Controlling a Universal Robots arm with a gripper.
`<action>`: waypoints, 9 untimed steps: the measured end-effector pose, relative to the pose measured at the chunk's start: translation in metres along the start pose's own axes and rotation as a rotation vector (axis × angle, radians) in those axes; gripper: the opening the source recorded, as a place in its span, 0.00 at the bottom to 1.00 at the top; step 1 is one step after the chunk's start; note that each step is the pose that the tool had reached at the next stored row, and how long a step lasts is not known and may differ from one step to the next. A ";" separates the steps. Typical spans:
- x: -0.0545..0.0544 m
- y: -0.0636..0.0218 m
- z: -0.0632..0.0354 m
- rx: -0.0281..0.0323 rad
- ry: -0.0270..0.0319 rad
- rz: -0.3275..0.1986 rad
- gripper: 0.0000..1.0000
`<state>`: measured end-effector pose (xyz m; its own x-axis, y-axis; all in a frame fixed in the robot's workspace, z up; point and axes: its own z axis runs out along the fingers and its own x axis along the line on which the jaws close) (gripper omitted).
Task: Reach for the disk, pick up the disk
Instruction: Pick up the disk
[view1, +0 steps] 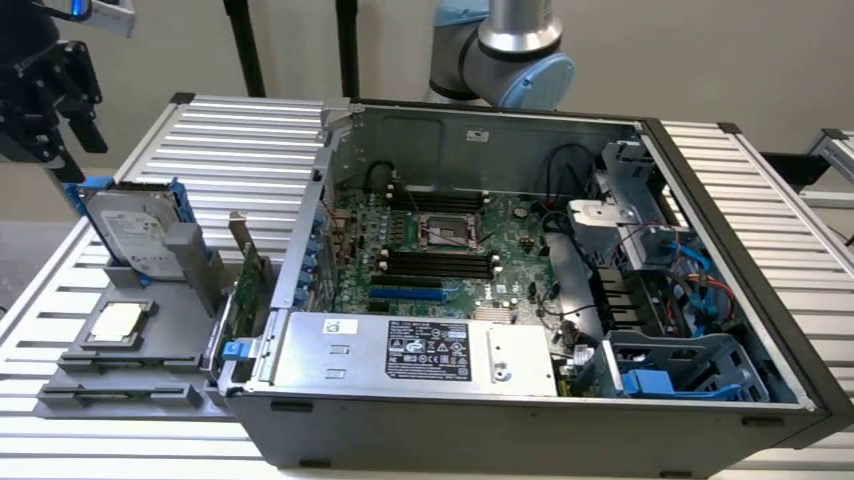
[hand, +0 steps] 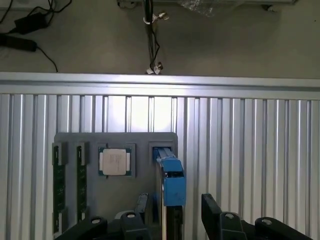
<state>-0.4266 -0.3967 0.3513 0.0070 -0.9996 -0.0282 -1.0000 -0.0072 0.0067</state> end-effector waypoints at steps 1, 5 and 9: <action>0.000 0.0000 0.0019 0.0001 -0.0001 -0.001 0.54; 0.000 -0.0001 0.0092 -0.0001 0.0000 -0.011 0.54; 0.000 -0.0001 0.0166 -0.0004 0.0000 -0.021 0.54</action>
<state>-0.4266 -0.3967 0.3347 0.0279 -0.9992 -0.0283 -0.9996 -0.0281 0.0065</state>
